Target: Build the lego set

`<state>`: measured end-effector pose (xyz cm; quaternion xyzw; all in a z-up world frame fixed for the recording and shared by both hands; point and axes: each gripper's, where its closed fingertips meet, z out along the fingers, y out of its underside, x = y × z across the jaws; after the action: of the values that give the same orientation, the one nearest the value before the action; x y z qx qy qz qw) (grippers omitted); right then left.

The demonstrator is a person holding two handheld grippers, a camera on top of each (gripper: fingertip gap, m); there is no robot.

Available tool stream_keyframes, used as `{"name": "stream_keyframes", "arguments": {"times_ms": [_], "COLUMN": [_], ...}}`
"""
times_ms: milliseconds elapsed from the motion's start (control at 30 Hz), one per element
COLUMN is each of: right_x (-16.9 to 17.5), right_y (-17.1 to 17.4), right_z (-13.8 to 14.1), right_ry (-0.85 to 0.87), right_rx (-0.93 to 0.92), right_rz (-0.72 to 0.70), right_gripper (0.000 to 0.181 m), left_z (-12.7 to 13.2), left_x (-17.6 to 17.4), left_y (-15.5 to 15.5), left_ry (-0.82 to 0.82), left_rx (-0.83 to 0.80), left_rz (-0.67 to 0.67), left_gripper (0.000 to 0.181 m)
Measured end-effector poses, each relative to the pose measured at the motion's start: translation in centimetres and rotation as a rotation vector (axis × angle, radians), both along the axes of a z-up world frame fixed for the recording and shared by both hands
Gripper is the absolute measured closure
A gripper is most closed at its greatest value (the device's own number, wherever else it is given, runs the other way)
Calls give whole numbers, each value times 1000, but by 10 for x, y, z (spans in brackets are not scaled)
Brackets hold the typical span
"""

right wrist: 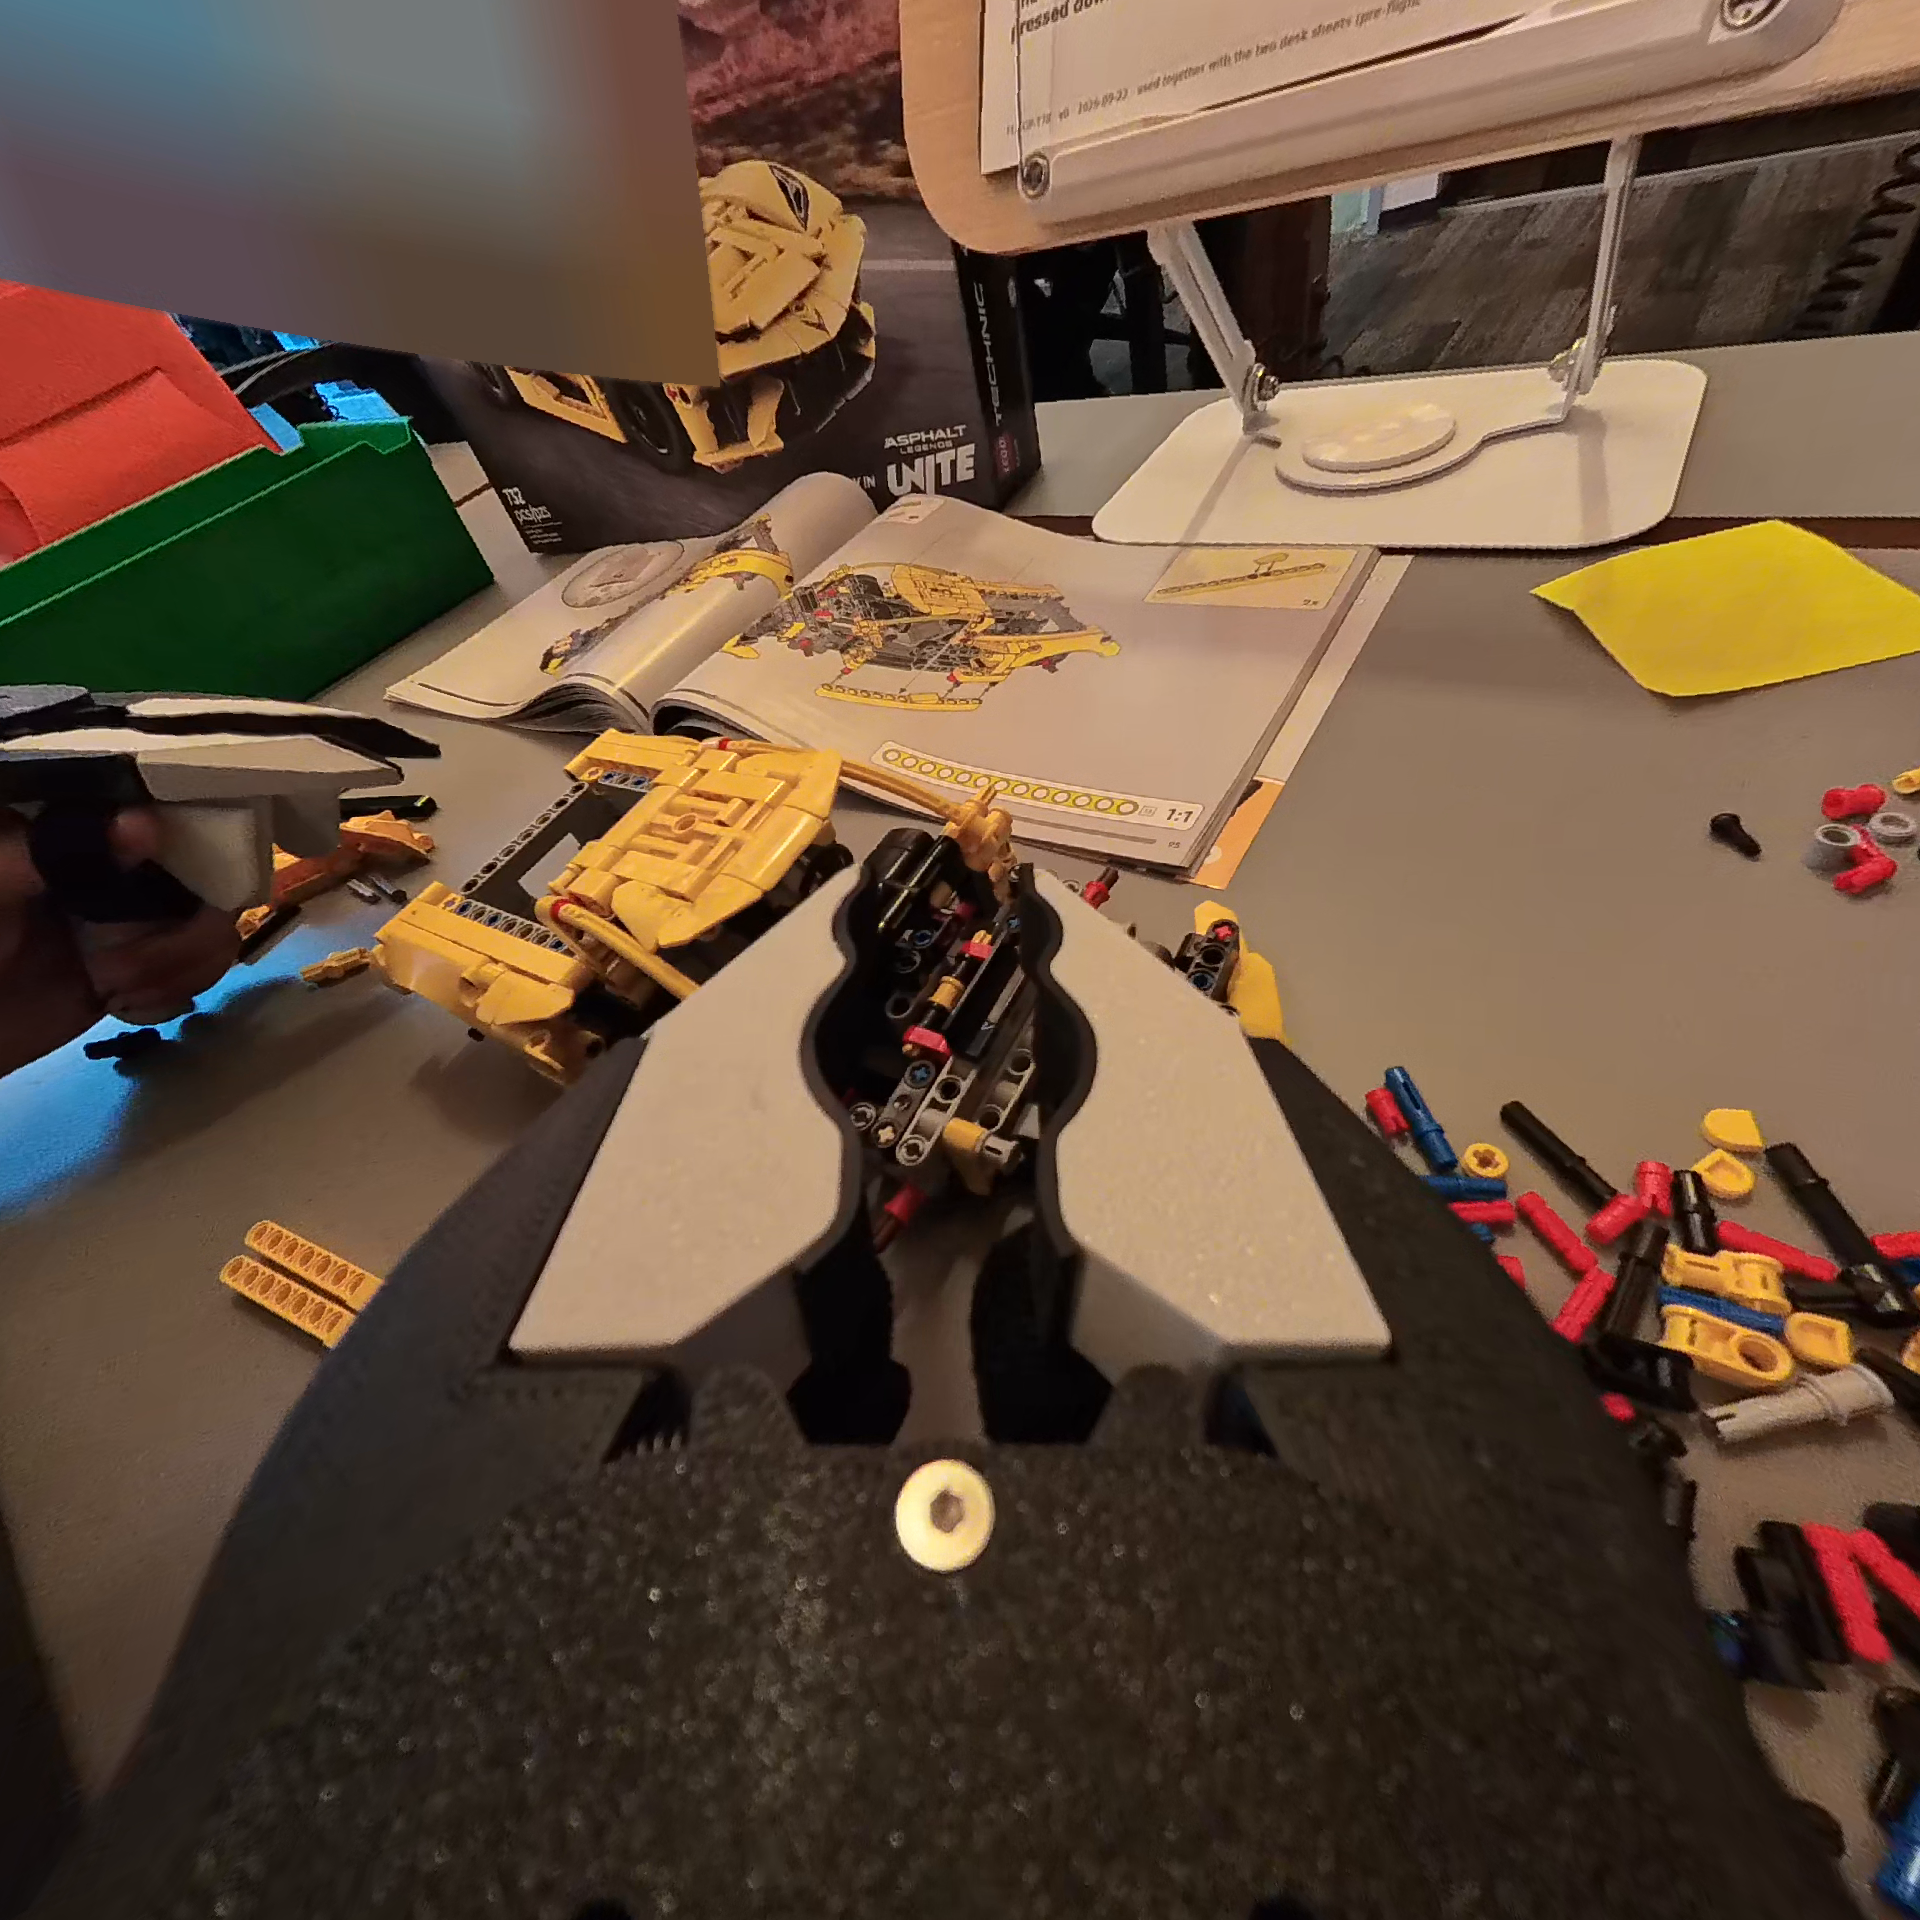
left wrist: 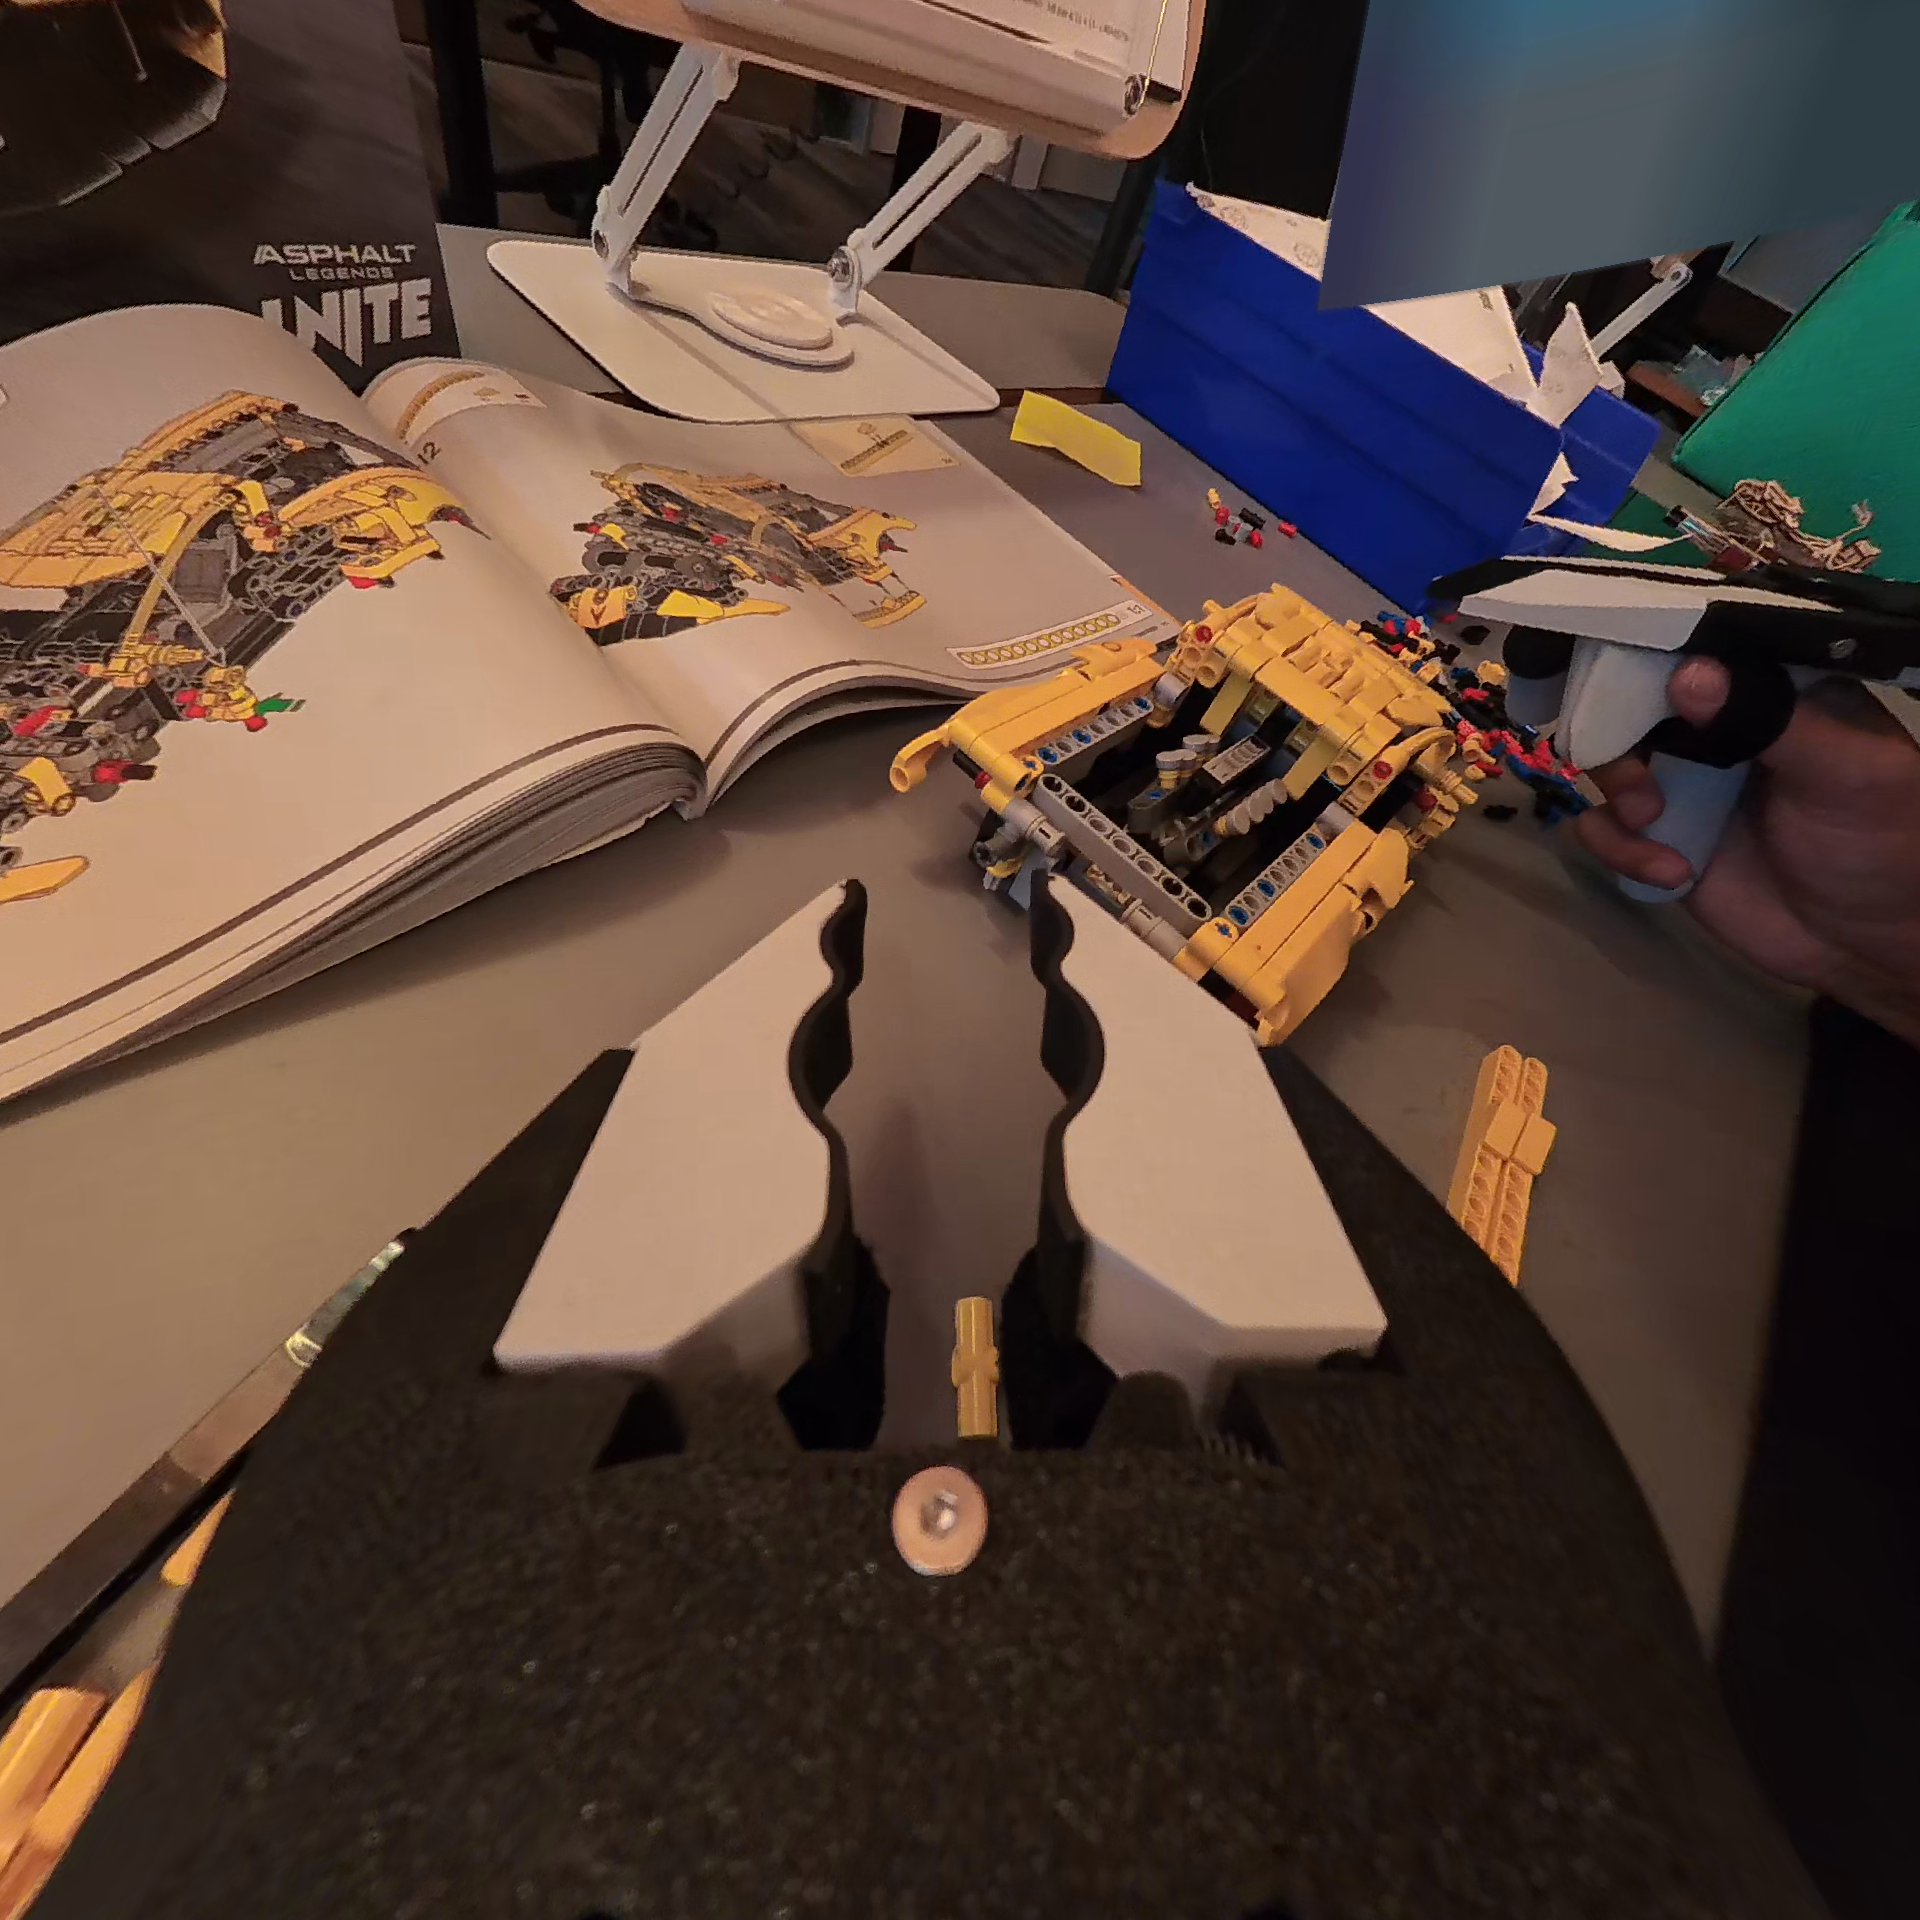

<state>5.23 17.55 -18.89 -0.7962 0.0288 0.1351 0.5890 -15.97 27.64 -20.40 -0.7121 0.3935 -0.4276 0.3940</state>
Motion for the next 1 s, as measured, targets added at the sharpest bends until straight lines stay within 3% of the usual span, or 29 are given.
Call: {"name": "stream_keyframes", "arguments": {"times_ms": [1000], "right_x": [-6], "right_y": [0], "right_z": [-1], "right_ry": [12], "right_rx": [-7], "right_rz": [26], "right_gripper": [159], "left_z": [-1], "left_x": [3], "left_y": [-2], "left_ry": [11], "left_rx": [10], "left_rz": [-14], "left_gripper": [150]}}
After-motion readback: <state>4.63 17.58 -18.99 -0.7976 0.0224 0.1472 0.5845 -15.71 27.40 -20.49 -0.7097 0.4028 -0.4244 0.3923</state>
